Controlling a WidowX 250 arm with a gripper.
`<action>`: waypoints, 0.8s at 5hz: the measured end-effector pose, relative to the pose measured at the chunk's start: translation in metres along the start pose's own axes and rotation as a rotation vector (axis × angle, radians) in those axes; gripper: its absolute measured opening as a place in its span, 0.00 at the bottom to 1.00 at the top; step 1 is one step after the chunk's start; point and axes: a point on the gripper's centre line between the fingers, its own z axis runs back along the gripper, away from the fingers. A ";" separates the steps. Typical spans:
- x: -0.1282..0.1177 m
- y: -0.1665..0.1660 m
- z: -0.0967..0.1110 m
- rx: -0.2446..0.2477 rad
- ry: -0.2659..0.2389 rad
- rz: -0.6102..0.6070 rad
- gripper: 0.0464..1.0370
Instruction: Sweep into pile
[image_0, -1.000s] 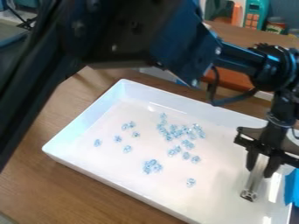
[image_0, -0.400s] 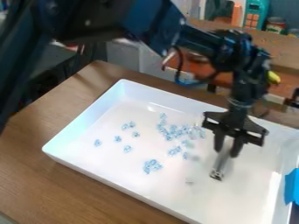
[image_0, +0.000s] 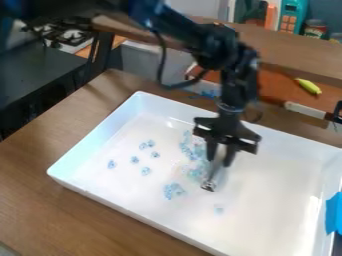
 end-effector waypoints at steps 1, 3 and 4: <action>-0.002 0.027 -0.001 0.012 -0.004 0.018 0.30; -0.011 0.076 -0.006 0.058 -0.005 0.022 0.30; -0.015 0.090 -0.009 0.115 -0.030 -0.006 0.30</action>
